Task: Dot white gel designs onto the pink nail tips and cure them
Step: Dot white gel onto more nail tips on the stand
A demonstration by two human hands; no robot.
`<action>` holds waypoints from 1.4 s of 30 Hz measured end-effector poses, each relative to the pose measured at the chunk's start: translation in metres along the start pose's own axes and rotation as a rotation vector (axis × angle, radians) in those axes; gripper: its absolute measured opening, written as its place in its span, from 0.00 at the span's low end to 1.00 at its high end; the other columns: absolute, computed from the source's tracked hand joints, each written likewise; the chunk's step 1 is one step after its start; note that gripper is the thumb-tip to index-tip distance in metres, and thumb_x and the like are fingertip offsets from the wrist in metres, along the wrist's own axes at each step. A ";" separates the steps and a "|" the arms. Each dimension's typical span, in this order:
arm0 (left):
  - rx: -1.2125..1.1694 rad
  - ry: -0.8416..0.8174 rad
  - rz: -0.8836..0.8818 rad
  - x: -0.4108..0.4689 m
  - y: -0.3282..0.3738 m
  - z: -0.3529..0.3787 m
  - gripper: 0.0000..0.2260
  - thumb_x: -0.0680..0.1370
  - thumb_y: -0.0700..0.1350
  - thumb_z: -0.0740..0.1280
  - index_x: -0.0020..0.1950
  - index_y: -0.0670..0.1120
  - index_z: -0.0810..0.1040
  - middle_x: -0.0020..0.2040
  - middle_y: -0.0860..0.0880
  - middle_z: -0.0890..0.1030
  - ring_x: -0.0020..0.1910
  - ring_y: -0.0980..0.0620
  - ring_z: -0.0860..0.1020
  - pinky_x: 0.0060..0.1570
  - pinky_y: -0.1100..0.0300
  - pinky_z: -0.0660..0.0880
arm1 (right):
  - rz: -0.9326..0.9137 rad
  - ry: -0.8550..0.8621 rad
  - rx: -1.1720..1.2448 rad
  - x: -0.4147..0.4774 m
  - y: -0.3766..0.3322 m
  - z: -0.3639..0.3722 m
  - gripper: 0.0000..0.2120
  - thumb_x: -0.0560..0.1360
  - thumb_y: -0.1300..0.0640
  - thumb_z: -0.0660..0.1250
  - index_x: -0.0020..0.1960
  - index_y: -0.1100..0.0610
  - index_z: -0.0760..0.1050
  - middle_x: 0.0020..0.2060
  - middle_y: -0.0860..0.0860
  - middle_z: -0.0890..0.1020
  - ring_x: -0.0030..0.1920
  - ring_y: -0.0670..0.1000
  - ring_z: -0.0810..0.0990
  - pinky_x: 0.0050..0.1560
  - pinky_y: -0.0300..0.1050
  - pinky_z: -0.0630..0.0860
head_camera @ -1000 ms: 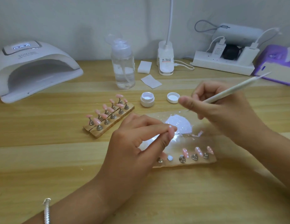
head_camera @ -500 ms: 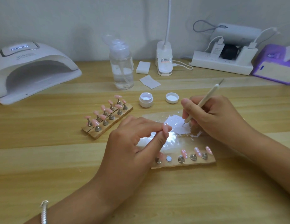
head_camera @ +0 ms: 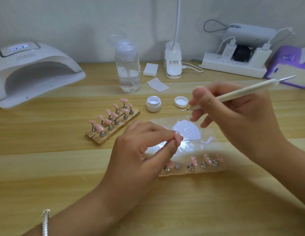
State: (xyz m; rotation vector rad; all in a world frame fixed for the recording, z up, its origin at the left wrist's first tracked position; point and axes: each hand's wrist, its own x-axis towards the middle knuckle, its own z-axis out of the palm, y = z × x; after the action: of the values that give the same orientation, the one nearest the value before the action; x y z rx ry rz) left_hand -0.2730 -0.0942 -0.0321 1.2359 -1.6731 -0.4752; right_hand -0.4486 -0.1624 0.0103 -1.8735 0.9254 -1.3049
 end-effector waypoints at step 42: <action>0.026 -0.026 0.074 0.001 0.001 -0.002 0.06 0.76 0.46 0.71 0.49 0.55 0.87 0.42 0.58 0.82 0.46 0.52 0.76 0.47 0.63 0.71 | -0.004 -0.038 0.060 -0.023 -0.010 0.018 0.13 0.75 0.53 0.69 0.33 0.55 0.76 0.26 0.47 0.81 0.26 0.46 0.79 0.30 0.34 0.73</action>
State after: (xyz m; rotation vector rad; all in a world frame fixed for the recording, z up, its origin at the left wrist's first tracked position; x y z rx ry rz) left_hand -0.2719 -0.0938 -0.0301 1.1865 -1.7454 -0.4279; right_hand -0.4355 -0.1353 0.0028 -1.8481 0.8543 -1.2812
